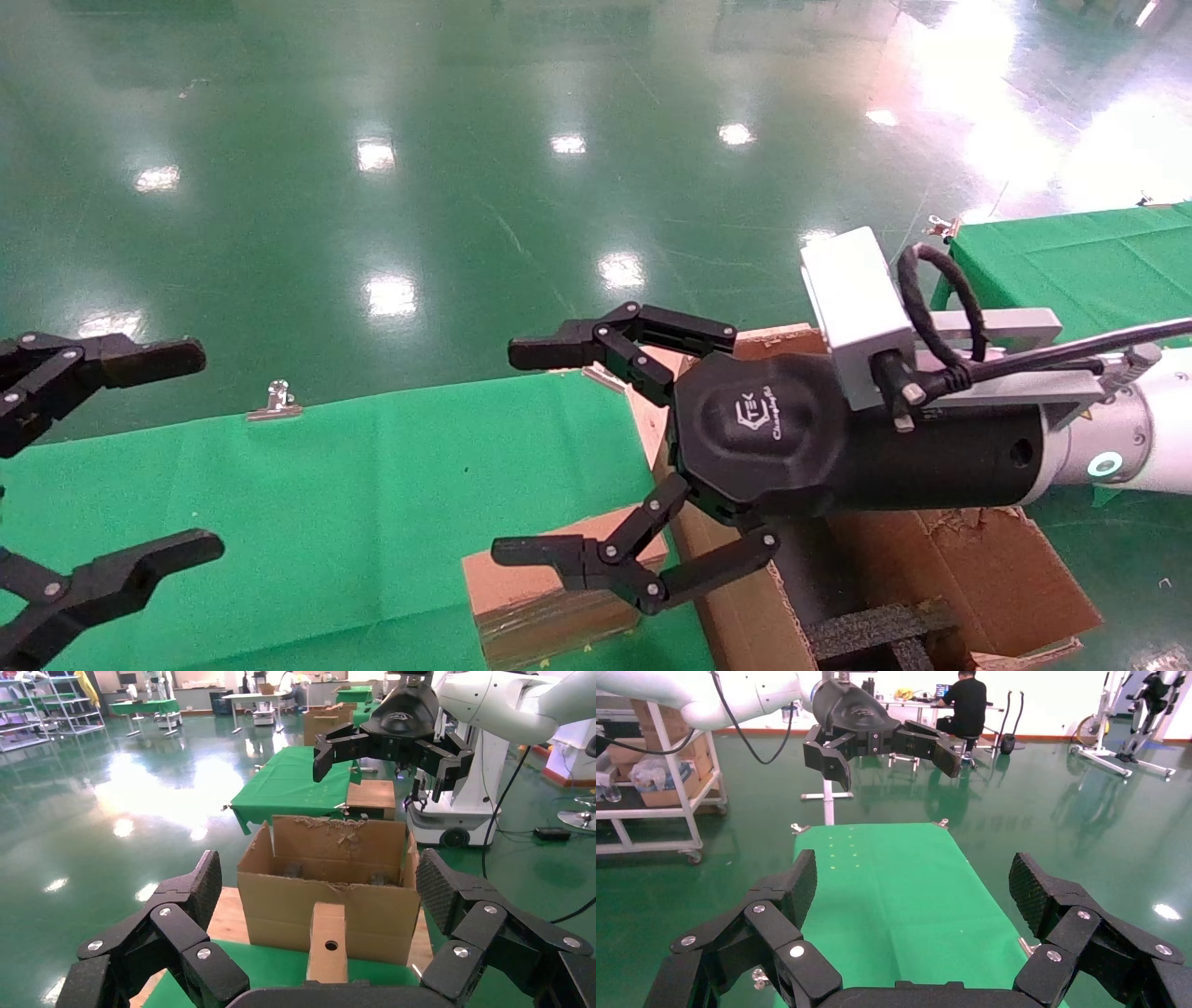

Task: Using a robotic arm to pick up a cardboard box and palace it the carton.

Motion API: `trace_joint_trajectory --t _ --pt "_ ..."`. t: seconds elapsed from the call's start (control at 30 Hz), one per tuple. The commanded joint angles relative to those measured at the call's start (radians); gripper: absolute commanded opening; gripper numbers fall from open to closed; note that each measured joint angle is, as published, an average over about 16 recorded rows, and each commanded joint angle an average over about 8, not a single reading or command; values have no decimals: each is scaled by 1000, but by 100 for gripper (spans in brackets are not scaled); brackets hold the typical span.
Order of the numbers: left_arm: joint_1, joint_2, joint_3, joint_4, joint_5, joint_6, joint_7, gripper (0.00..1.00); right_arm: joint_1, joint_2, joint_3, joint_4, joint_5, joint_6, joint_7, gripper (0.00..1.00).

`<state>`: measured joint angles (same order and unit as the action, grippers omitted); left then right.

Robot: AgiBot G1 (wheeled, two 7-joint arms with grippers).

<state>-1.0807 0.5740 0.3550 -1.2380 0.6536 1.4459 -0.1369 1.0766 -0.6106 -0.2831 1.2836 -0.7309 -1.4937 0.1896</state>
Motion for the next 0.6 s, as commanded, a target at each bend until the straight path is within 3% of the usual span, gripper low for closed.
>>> trace_joint_trajectory --t 0.03,0.3,0.33,0.57,0.6 --pt "0 0 0 0 0 0 0 100 0 0 0 0 0 0 0 100" --pt "0 0 0 0 0 0 0 100 0 0 0 0 0 0 0 100" --pt "0 0 0 0 0 0 0 94 0 0 0 0 0 0 0 100" --pt "0 0 0 0 0 0 0 6 0 0 0 0 0 0 0 100" --pt "0 0 0 0 0 0 0 0 0 0 0 0 0 0 0 100"
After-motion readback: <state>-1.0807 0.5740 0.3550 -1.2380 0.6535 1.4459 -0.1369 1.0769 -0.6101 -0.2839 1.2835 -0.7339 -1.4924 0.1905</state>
